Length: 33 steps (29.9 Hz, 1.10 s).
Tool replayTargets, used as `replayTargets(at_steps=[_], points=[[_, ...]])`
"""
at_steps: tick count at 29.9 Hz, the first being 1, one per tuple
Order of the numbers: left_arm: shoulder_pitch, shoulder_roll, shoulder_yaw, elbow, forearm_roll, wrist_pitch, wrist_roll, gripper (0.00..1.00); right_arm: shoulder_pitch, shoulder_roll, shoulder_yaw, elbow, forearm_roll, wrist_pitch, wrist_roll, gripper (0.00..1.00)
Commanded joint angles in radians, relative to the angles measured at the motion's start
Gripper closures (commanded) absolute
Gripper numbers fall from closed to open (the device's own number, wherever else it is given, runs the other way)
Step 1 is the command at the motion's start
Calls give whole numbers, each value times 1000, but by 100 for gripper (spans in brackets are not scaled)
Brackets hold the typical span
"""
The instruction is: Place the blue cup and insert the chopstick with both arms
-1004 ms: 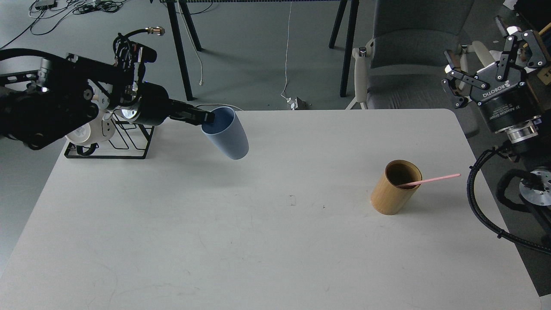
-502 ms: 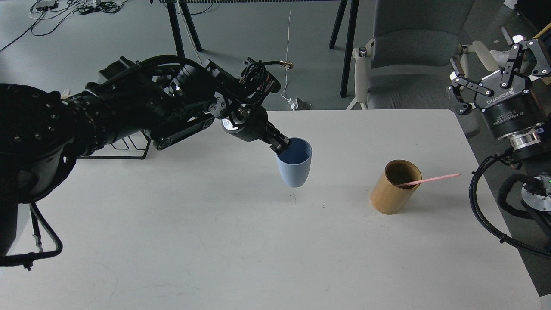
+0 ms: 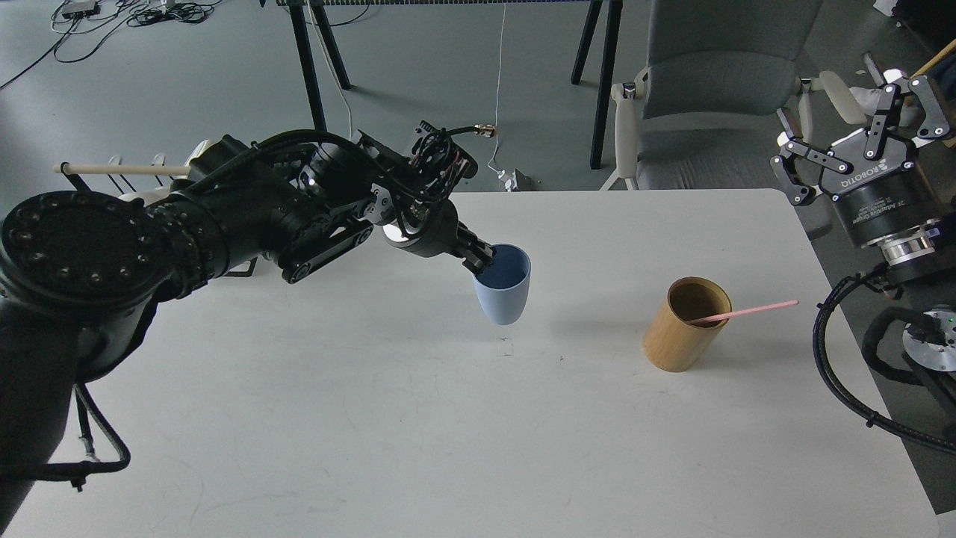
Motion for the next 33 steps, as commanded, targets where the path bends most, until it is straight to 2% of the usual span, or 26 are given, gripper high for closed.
replayTargets(at_steps=[1,16,33], points=[[14,0,0,4,2,2,0,99,0,3,-1,-3,0,0,0,9],[67,0,29,4,4,10,0,98,0,8,-2,-13,0,0,0,9],[69,0,29,3,4,9,0,88,0,8,-5,-13,1,0,0,9]])
